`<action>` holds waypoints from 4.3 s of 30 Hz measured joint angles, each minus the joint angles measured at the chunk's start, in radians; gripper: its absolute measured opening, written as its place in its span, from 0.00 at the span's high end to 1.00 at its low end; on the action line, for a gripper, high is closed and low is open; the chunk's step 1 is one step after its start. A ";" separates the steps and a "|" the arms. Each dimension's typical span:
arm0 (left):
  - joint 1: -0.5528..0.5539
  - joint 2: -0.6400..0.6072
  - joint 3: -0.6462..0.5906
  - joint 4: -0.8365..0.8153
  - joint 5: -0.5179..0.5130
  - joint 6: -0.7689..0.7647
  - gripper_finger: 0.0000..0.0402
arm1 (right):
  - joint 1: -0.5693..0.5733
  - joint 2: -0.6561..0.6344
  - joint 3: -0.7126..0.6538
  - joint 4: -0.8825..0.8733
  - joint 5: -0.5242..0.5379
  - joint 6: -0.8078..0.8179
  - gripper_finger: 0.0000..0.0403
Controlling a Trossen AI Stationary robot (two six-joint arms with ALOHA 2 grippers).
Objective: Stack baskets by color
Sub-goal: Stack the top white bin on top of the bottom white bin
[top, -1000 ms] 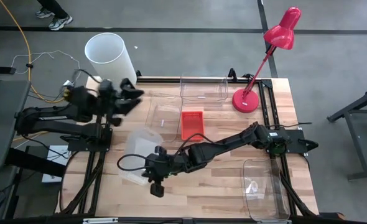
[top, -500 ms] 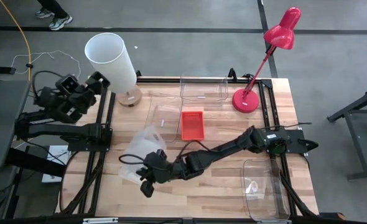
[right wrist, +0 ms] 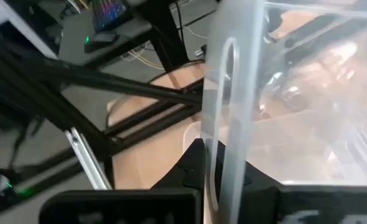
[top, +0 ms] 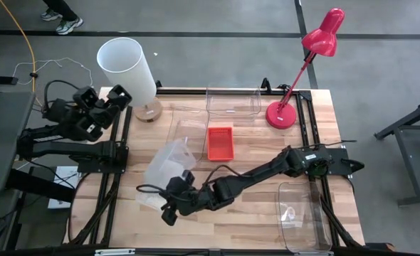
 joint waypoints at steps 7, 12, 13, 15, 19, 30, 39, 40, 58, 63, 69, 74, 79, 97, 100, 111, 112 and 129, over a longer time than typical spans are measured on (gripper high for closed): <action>0.000 0.005 0.000 -0.013 -0.020 0.000 0.57 | 0.001 0.038 -0.006 0.158 -0.065 -0.061 1.00; 0.000 0.006 0.000 -0.014 -0.023 0.010 0.57 | 0.009 0.076 -0.008 0.157 -0.078 -0.066 1.00; 0.000 0.006 0.000 -0.013 -0.023 0.015 0.57 | 0.009 0.078 -0.008 0.156 -0.078 -0.061 1.00; 0.000 0.006 0.000 -0.013 -0.023 0.017 0.57 | 0.011 0.084 -0.007 0.154 -0.061 -0.051 1.00; 0.000 0.006 0.000 -0.014 -0.023 0.017 0.57 | 0.009 0.095 -0.007 0.116 0.003 -0.051 1.00; 0.000 0.006 0.000 -0.014 -0.023 0.018 0.57 | 0.000 0.093 -0.007 0.045 -0.010 0.010 1.00; 0.000 0.006 0.000 -0.014 -0.023 0.018 0.57 | 0.000 0.093 -0.007 0.020 -0.038 0.013 0.92; 0.000 0.006 0.000 -0.014 -0.023 0.018 0.57 | 0.000 0.093 -0.007 0.014 -0.039 0.012 0.89; 0.000 0.006 0.000 -0.014 -0.023 0.020 0.57 | -0.012 -0.035 -0.007 -0.254 -0.030 -0.102 0.50; 0.000 0.006 0.000 -0.015 -0.023 0.026 0.57 | -0.013 -0.063 -0.006 -0.289 -0.031 -0.105 0.50; 0.000 0.006 0.000 -0.024 -0.023 0.026 0.57 | -0.013 -0.076 -0.006 -0.356 -0.037 -0.132 0.50; 0.000 0.005 0.000 -0.045 -0.023 0.026 0.57 | -0.010 -0.146 -0.006 -0.526 -0.034 -0.156 0.50; 0.000 0.006 0.000 -0.111 -0.023 0.026 0.57 | 0.013 -0.215 -0.006 -0.814 -0.006 -0.113 0.52; -0.002 0.006 0.000 -0.126 0.051 0.026 0.57 | 0.263 -0.675 -0.761 -0.952 0.004 0.721 0.93; -0.002 0.006 0.000 -0.135 0.050 0.030 0.57 | 0.317 -0.863 -1.015 -0.713 0.078 0.922 0.96; -0.109 0.241 0.001 -0.152 0.026 0.119 0.57 | 0.270 -1.316 -1.523 -0.197 0.290 0.841 0.85; -0.132 0.275 0.001 -0.151 0.012 0.133 0.57 | 0.257 -1.346 -1.539 -0.191 0.273 0.800 0.82; -0.531 0.645 0.452 -1.167 -0.345 0.180 0.59 | -0.037 -1.639 -1.653 -0.049 0.065 0.212 0.45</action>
